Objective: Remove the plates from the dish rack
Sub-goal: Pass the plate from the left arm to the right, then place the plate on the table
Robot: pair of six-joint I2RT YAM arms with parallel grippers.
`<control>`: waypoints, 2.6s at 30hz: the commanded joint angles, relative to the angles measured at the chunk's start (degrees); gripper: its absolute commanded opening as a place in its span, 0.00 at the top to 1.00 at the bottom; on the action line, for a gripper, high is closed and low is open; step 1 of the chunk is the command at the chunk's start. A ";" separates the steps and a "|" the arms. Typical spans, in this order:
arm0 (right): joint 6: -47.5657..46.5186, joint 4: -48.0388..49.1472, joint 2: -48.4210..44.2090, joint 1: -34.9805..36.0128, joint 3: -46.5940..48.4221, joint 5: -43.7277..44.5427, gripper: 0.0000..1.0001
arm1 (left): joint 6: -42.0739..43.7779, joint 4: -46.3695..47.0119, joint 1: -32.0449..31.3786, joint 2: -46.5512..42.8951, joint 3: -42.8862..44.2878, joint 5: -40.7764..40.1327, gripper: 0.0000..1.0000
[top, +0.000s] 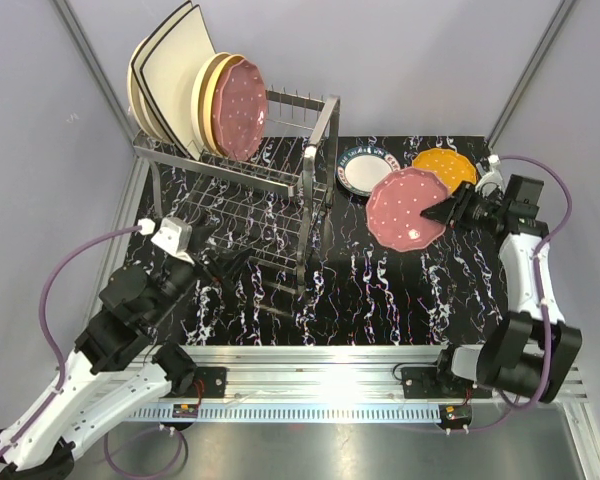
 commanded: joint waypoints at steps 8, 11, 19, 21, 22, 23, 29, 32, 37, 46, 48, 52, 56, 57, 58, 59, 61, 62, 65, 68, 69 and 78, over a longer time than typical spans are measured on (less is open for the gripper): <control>11.29 19.36 17.00 -0.43 13.94 17.71 1.00 | 6.97 -2.62 0.01 -4.99 -7.02 -9.69 0.01; 13.84 21.20 22.01 -0.35 17.73 22.02 1.00 | 7.32 -2.62 0.09 -5.87 -7.99 -10.04 0.01; 18.24 23.58 33.19 -0.44 26.88 30.73 1.00 | 7.68 -3.06 0.18 -8.94 -9.31 -14.43 0.01; 18.77 24.45 35.56 -0.61 28.90 31.69 1.00 | 8.03 -2.97 0.09 -9.21 -9.66 -14.87 0.01; 18.94 24.55 36.35 -0.52 29.60 31.78 1.00 | 8.12 -3.06 0.09 -9.12 -9.75 -15.22 0.01; 19.03 24.55 37.84 -0.52 31.09 31.87 1.00 | 8.20 -2.97 0.18 -9.12 -9.75 -15.31 0.01; 19.74 24.20 43.12 -1.22 36.02 31.61 1.00 | 8.21 -3.41 0.09 -7.37 -9.66 -15.66 0.01; 20.00 24.11 44.88 -1.40 37.60 31.43 1.00 | 8.21 -3.32 0.18 -7.10 -9.75 -15.57 0.01; 20.53 24.55 46.90 -1.75 39.18 31.61 1.00 | 8.20 -3.24 0.18 -7.01 -9.75 -15.66 0.01; 22.55 25.07 49.63 -2.63 41.56 30.38 1.00 | 8.20 -3.15 0.36 -6.93 -9.84 -15.66 0.01; 22.90 25.25 49.89 -2.63 41.82 30.38 1.00 | 8.20 -3.15 0.27 -6.92 -9.92 -15.75 0.01; 24.48 25.43 51.21 -2.72 42.79 29.68 0.99 | 8.29 -3.23 0.27 -6.92 -9.92 -15.75 0.01; 25.36 25.69 51.92 -2.63 43.14 29.24 0.99 | 8.21 -3.06 0.36 -6.84 -10.01 -15.66 0.01; 25.54 25.69 52.18 -2.63 43.23 29.24 0.99 | 8.29 -3.06 0.36 -6.92 -10.01 -15.66 0.01; 25.62 25.69 52.44 -2.63 43.32 28.97 0.99 | 8.29 -3.06 0.36 -6.93 -10.01 -15.66 0.01; 25.71 25.60 52.62 -2.63 43.41 28.88 0.99 | 8.21 -3.06 0.36 -6.93 -9.92 -15.66 0.01; 25.71 25.69 52.88 -2.63 43.50 28.80 0.98 | 8.29 -3.15 0.36 -6.84 -10.01 -15.66 0.01; 25.80 25.60 52.97 -2.63 43.50 28.80 0.98 | 8.29 -3.06 0.36 -7.01 -9.92 -15.66 0.01; 26.07 25.69 53.32 -2.63 43.93 28.53 0.98 | 8.21 -3.15 0.53 -6.84 -10.01 -15.57 0.01; 26.24 25.60 53.76 -2.63 43.94 28.36 0.97 | 8.20 -3.06 0.62 -6.93 -10.10 -15.57 0.01; 26.33 25.69 53.94 -2.63 44.02 28.36 0.97 | 8.20 -2.97 0.53 -6.93 -10.01 -15.57 0.01; 27.12 27.54 55.25 -2.63 43.67 27.66 0.92 | 8.21 -2.97 0.62 -6.84 -10.10 -15.40 0.01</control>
